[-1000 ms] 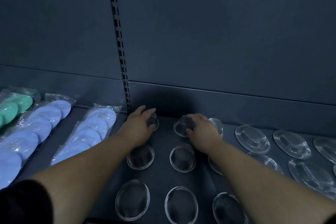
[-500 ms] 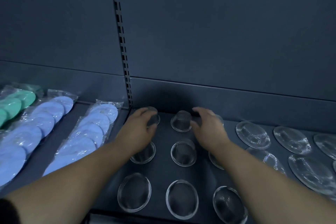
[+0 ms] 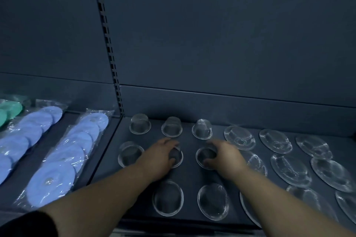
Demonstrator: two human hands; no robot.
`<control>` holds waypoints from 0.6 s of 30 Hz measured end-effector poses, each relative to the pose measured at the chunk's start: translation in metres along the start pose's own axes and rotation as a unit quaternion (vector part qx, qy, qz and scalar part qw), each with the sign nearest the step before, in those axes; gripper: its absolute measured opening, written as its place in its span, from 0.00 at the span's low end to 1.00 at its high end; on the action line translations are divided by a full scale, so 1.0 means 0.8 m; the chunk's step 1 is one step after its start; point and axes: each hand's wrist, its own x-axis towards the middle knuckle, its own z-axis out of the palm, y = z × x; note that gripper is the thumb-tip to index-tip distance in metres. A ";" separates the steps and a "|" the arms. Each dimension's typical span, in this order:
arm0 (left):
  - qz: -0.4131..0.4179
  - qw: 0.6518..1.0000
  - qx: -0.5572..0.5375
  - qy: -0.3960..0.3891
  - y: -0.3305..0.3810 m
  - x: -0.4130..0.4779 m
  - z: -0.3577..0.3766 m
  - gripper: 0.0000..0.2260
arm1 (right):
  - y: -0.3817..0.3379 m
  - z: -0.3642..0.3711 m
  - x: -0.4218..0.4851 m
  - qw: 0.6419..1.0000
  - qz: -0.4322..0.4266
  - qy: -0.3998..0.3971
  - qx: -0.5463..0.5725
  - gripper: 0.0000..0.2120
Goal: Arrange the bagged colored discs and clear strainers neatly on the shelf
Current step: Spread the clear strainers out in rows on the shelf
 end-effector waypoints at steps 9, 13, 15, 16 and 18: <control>0.002 0.993 -0.014 0.113 0.028 -0.034 -0.003 0.23 | 0.013 0.004 -0.014 0.992 -0.067 0.064 0.089 0.30; -0.002 0.993 -0.007 0.122 0.051 -0.074 0.011 0.29 | 0.015 0.012 -0.051 0.985 -0.112 0.072 0.113 0.21; -0.028 0.995 0.021 0.091 0.053 -0.086 0.022 0.32 | 0.017 0.016 -0.069 0.987 -0.127 0.029 0.099 0.24; -0.041 0.996 0.027 0.075 0.052 -0.090 0.026 0.33 | 0.019 0.018 -0.075 0.987 -0.131 0.005 0.091 0.27; -0.055 0.997 0.024 0.050 0.055 -0.099 0.029 0.31 | 0.023 0.023 -0.083 0.987 -0.137 -0.028 0.076 0.30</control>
